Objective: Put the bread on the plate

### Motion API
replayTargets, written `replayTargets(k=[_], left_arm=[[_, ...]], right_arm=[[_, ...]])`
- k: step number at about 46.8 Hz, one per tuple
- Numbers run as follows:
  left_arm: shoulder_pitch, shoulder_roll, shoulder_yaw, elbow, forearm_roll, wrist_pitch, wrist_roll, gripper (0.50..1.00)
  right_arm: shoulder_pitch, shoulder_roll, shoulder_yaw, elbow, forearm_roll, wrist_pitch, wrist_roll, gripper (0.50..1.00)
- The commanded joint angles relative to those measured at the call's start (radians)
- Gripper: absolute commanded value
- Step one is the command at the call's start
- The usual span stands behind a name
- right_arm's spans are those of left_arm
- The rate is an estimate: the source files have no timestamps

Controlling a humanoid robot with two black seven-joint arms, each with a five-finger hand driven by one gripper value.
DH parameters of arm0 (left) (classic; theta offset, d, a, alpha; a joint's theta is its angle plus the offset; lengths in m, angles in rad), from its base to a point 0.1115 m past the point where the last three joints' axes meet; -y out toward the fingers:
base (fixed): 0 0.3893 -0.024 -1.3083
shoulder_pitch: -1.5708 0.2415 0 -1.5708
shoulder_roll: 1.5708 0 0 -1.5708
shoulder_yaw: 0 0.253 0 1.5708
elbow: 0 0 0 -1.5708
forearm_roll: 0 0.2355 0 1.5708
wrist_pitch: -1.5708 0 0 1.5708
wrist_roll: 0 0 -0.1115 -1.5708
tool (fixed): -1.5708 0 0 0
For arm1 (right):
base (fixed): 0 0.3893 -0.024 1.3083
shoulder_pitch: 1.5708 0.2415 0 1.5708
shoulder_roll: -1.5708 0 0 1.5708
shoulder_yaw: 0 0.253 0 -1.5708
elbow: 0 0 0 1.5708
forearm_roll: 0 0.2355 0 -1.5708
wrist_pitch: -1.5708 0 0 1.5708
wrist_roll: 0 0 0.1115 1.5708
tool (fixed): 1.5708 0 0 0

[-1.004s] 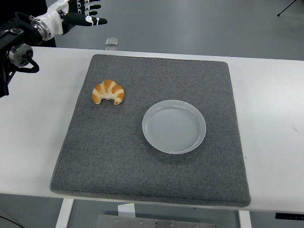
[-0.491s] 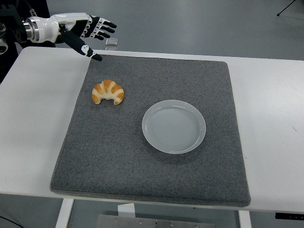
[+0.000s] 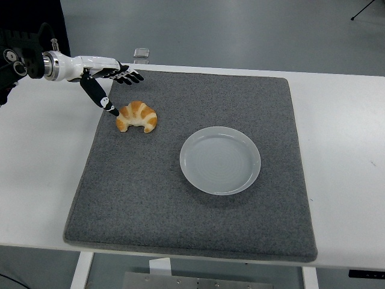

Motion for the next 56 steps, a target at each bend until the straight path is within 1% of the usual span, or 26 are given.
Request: replayTargets(k=[1, 5, 15, 22, 27, 36, 42, 48, 54, 56], left_arm=[[0.002, -0.036, 0.039, -0.001, 0.03, 0.059, -0.001, 1.0], [0.001, -0.065, 0.062, 0.002, 0.032, 0.088, 0.001, 1.0], [0.002, -0.114, 0.067, 0.036, 0.07, 0.104, 0.004, 0.99], [0.019, -0.117, 0.067, 0.039, 0.122, 0.13, 0.004, 0.977], [0.027, -0.119, 0.067, 0.039, 0.145, 0.135, 0.004, 0.96], [0.033, -0.122, 0.067, 0.039, 0.148, 0.136, 0.004, 0.936], [0.034, -0.122, 0.068, 0.039, 0.15, 0.156, 0.004, 0.906], [0.039, -0.14, 0.094, 0.042, 0.151, 0.162, 0.006, 0.894], [0.041, -0.142, 0.1, 0.045, 0.153, 0.177, 0.006, 0.876], [0.041, -0.143, 0.1, 0.045, 0.153, 0.177, 0.006, 0.864]], right_arm=[[0.0, 0.0, 0.0, 0.0, 0.0, 0.0, 0.001, 0.952], [0.0, 0.0, 0.0, 0.0, 0.0, 0.001, 0.001, 0.952], [0.0, 0.0, 0.0, 0.0, 0.0, 0.0, -0.001, 0.952], [0.0, 0.0, 0.0, 0.0, 0.0, 0.0, -0.001, 0.952], [0.0, 0.0, 0.0, 0.0, 0.0, 0.0, 0.001, 0.954], [0.0, 0.0, 0.0, 0.0, 0.0, 0.001, 0.001, 0.952], [0.0, 0.0, 0.0, 0.0, 0.0, 0.001, 0.001, 0.952], [0.0, 0.0, 0.0, 0.0, 0.0, 0.001, 0.001, 0.952], [0.0, 0.0, 0.0, 0.002, 0.0, 0.0, 0.001, 0.952], [0.0, 0.0, 0.0, 0.0, 0.0, 0.001, 0.001, 0.952]])
